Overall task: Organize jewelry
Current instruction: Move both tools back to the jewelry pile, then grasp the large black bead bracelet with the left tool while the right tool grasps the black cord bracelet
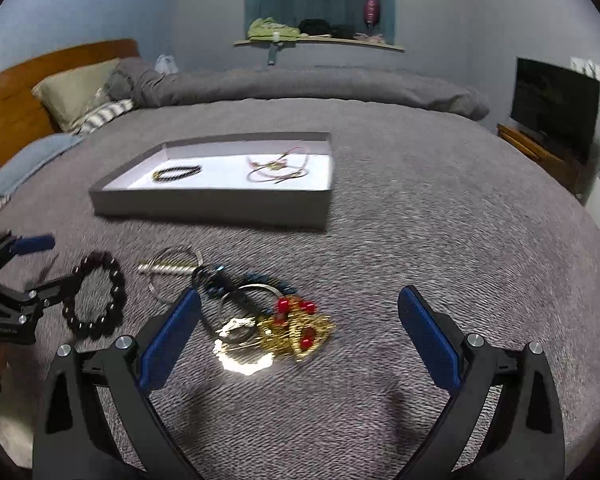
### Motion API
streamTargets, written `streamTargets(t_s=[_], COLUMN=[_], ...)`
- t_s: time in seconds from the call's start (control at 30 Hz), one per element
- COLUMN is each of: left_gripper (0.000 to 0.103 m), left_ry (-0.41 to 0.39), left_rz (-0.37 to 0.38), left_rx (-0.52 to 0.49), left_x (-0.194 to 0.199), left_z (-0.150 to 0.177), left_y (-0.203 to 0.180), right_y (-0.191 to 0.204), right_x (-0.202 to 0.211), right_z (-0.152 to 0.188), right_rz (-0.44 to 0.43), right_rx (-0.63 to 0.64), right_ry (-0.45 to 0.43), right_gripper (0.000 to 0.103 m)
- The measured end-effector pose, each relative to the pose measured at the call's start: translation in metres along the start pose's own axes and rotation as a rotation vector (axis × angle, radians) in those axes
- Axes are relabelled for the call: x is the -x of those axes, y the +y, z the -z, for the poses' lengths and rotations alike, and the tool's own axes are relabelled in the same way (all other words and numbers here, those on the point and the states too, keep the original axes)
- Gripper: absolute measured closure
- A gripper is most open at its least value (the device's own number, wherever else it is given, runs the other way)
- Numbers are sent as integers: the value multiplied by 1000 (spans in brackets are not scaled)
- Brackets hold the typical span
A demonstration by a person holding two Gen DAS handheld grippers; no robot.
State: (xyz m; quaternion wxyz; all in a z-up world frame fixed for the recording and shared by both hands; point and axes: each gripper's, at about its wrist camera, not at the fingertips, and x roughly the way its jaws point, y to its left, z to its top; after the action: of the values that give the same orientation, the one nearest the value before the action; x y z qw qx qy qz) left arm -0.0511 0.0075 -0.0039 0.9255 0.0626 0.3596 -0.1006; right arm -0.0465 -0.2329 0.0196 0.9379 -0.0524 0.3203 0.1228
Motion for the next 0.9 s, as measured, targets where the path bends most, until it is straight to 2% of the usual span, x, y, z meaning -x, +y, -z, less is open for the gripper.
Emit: streamTargets(t_s=[0.1,0.13,0.17,0.2,0.27,0.37,0.6,0.67,0.73,0.83,0.9], left_gripper=[10,11,15,20,42,53,66,73,79,88,88], left_ry=[0,0,0,4,18,51,63,64,63,57,45], left_rz=[21,24,29,39,53,50,46,47,44,47,53], left_rx=[-26,-34,-39,-46,-57,-83,-99,-95,-94,-85,-82], left_x=[0,1,1,0,-2,-8,-11,-11,-12,-10,-7], left_z=[2,3,3,3,4,7,8,7,7,6,6], left_y=[-7,-9,-10,-12,-14,-18,-19,-17,-16,-13,-12], right_y=[9,11,13,14,17,21,25,26,25,23,23], right_x=[-3,-5,-8,-10,-15,-21,-26,-26,-28,-25,-20], right_z=[1,2,2,3,4,6,6,6,6,6,4], right_rz=[-22,-29,-33,-36,-48,-49,-42,-48,-54,-63,-65], right_rx=[39,46,51,54,60,74,92,92,91,84,85], right_ry=[13,20,29,36,57,72,81,85,95,89,66], right_gripper=[26,34,43,46,58,65,80,92,97,99,99])
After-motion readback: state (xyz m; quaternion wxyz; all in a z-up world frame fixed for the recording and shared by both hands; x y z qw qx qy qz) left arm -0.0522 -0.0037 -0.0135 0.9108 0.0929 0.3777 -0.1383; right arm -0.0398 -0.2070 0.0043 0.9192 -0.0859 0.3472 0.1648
